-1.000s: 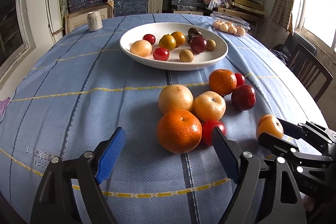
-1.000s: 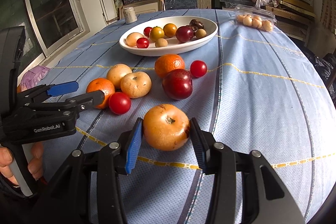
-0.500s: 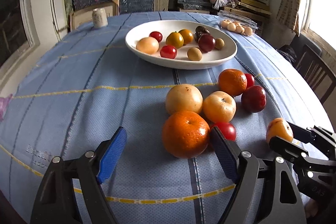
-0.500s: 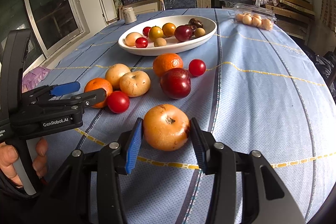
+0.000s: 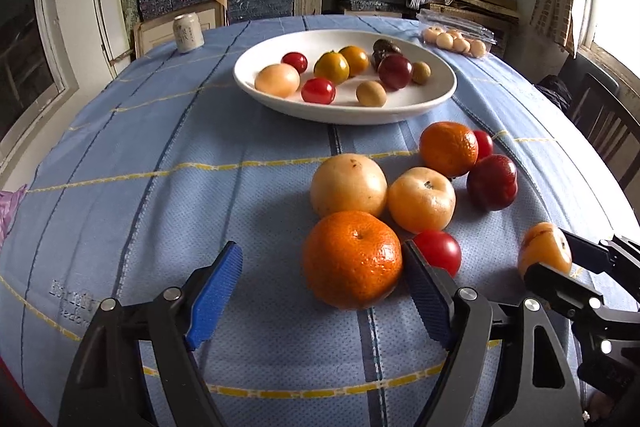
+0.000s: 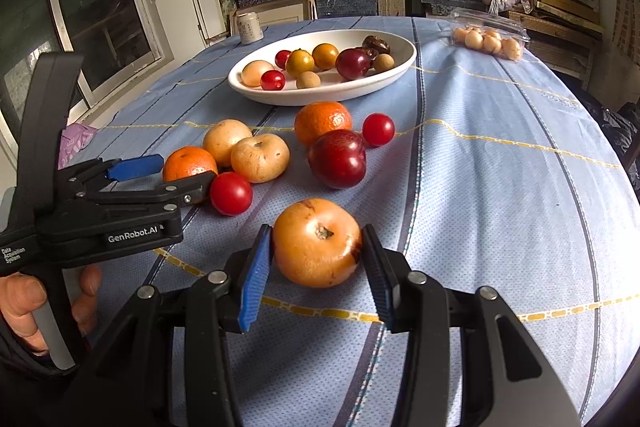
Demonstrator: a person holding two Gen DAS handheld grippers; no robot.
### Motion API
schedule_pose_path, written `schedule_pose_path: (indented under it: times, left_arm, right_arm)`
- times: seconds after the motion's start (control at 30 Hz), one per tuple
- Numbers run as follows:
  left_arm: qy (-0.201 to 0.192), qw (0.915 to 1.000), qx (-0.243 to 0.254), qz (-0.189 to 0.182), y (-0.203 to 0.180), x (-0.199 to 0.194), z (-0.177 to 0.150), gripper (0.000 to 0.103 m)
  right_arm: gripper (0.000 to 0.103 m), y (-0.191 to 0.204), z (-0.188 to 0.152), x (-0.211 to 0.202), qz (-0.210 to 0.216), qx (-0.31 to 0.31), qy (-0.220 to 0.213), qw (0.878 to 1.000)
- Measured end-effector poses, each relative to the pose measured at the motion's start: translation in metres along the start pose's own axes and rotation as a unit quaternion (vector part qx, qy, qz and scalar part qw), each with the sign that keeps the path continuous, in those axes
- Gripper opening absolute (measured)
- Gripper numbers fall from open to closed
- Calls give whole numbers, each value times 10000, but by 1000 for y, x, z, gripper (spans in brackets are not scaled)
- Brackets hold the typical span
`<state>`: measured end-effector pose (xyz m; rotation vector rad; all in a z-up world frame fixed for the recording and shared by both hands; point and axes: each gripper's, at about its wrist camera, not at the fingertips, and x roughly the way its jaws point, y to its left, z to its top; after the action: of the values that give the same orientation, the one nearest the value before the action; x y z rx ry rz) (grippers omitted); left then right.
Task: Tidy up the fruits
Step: 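Reach the left gripper to a large tangerine and grasp it while the right holds the apple, then carry the tangerine and apple over the plate and open both grippers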
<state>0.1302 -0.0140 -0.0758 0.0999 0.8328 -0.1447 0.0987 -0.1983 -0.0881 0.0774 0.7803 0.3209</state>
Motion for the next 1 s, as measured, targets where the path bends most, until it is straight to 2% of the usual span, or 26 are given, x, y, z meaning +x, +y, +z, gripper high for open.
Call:
schedule_pose_path:
  times: [0.07,0.43,0.5,0.57,1.0]
  left_arm:
    - [31,10000,27,-32,-1,1,-1,76]
    - [-89,9999,94,8,-5,-4,-4,76]
    - [-77,9999,86,-28,-5,-4,-4,69]
    - [-19,9996,136,-247,-8,-3,-5,48]
    - [-96,9993,44,-367,-3,-11,-11,47]
  right_arm:
    - [44,-1,0,0,-7,14,-7,10000]
    - [44,0,1,3,20,-1,34,10000]
    - [44,0,0,4,20,15,38,10000]
    - [44,0,0,5,17,17,38,10000]
    - [44,3,-1,3,44,-12,6,10000]
